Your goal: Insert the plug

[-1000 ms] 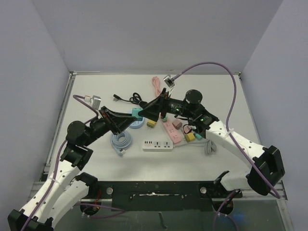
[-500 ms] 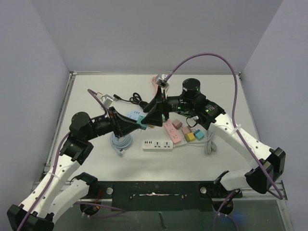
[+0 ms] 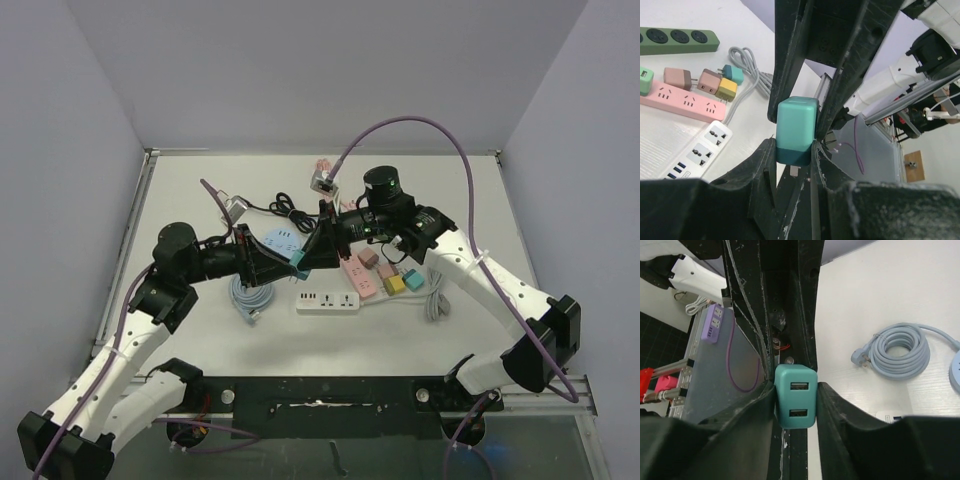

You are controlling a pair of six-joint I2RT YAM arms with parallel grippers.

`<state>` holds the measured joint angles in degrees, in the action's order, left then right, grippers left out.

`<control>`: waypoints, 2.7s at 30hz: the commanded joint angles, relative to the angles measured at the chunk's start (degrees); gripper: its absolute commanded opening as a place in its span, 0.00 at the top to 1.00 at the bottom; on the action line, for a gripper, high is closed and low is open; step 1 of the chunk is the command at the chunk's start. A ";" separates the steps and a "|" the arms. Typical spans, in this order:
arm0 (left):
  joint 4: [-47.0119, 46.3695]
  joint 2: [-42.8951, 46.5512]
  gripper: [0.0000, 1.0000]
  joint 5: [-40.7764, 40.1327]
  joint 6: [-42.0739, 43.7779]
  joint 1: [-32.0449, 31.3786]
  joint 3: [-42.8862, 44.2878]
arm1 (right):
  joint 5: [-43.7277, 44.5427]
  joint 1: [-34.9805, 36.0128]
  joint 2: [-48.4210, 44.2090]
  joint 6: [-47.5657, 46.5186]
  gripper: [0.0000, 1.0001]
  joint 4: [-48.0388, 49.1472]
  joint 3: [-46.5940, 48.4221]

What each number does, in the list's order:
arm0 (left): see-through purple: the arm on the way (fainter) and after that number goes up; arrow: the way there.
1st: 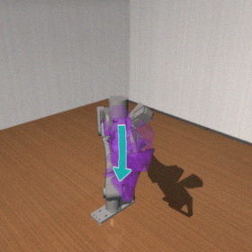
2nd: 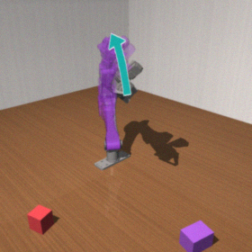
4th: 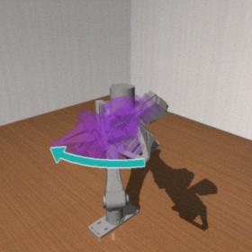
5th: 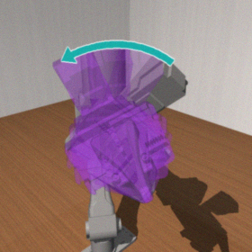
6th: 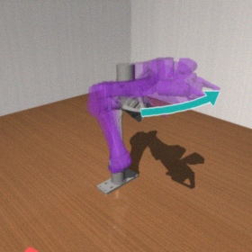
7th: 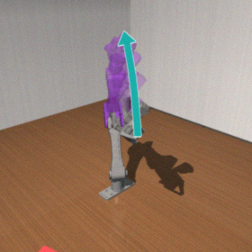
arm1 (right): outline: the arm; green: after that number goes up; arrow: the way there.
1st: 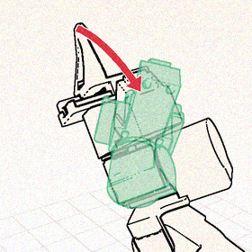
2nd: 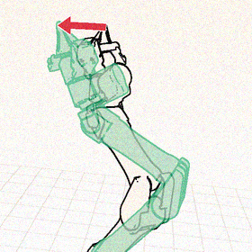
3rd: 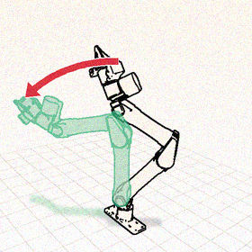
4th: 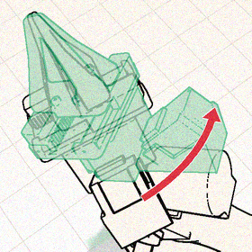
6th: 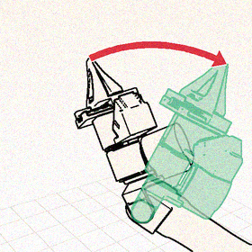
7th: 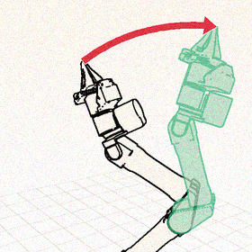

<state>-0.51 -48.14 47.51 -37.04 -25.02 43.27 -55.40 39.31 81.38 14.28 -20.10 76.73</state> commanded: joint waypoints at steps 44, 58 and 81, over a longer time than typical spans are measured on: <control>15.32 -4.00 0.46 -19.23 -11.64 13.68 -5.84 | 70.48 0.37 -0.97 2.60 1.00 6.89 -17.73; 21.35 0.02 0.46 -25.50 0.91 13.78 -7.88 | 68.32 0.50 2.37 0.86 1.00 22.20 -26.79; 18.20 2.44 0.46 -26.48 1.88 11.66 -10.10 | 68.91 -0.61 7.80 -1.62 1.00 30.54 -31.93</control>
<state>20.78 -46.65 21.43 -36.49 -12.91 32.77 12.45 39.33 88.03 13.61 7.25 46.04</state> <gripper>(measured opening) 0.542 0.319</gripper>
